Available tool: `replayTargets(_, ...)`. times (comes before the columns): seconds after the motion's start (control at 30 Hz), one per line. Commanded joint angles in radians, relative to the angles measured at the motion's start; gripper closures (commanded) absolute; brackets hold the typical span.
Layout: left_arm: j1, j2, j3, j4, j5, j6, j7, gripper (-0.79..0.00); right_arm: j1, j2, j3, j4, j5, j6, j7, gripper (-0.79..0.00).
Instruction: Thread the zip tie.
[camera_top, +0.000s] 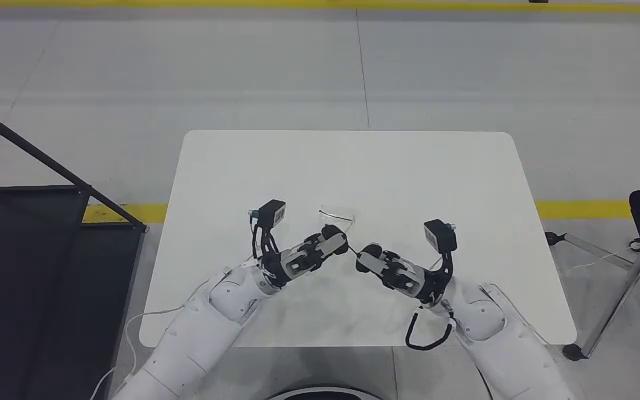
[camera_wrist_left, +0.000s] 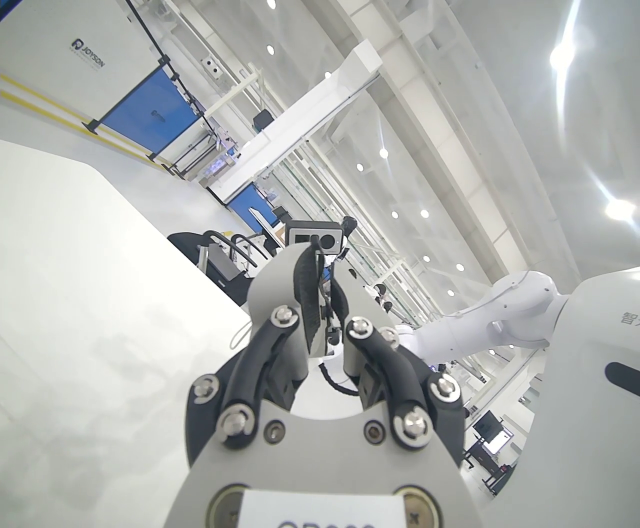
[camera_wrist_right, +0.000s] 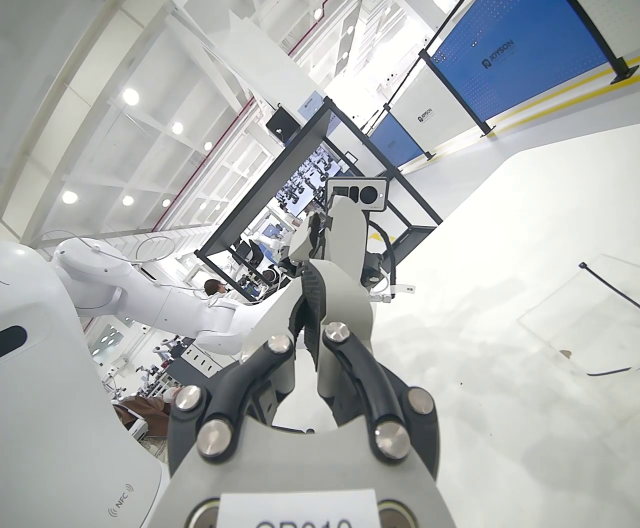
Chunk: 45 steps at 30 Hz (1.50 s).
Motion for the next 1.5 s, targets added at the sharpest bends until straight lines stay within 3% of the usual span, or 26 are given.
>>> replayTargets(0.0, 0.001, -0.001, -0.001, 0.001, -0.001, 0.000, -0.002, -0.114, -0.001, -0.001, 0.002, 0.000, 0.000, 0.000, 0.001, 0.000)
replayTargets(0.33, 0.004, -0.007, -0.011, 0.001, -0.006, 0.000, -0.009, -0.095, -0.003, -0.005, 0.008, -0.001, -0.001, 0.007, 0.014, 0.000)
replayTargets(0.63, 0.007, -0.012, -0.020, 0.003, -0.005, 0.000, -0.018, 0.000, -0.004, -0.010, 0.012, 0.000, 0.001, 0.012, 0.021, 0.000)
replayTargets(0.67, 0.008, -0.012, -0.021, 0.003, -0.005, 0.000, -0.018, 0.000, -0.004, -0.010, 0.013, 0.000, 0.002, 0.012, 0.020, -0.018)
replayTargets(0.7, 0.008, -0.013, -0.022, 0.003, -0.005, 0.000, -0.019, 0.000, -0.004, -0.011, 0.013, -0.001, 0.001, 0.012, 0.021, -0.249)
replayTargets(0.77, 0.008, -0.013, -0.025, 0.004, -0.003, 0.000, -0.019, 0.000, -0.005, -0.012, 0.015, 0.000, 0.004, 0.012, 0.019, -0.554)
replayTargets(0.83, 0.008, -0.014, -0.030, 0.007, 0.002, 0.000, -0.018, 0.000, -0.007, -0.012, 0.020, 0.001, 0.004, 0.011, 0.016, -0.785)
replayTargets(1.07, 0.022, -0.009, -0.090, 0.000, 0.083, 0.017, 0.024, 0.000, -0.020, -0.006, 0.060, -0.017, -0.017, 0.021, 0.030, -0.785)
replayTargets(1.33, 0.111, 0.003, -0.199, -0.119, 0.304, 0.115, 0.131, 0.000, -0.058, 0.002, 0.120, -0.140, -0.182, 0.155, 0.015, -0.785)
replayTargets(1.47, 0.145, 0.007, -0.207, -0.161, 0.313, 0.101, 0.131, 0.000, -0.061, 0.002, 0.121, -0.145, -0.184, 0.158, 0.014, -0.785)
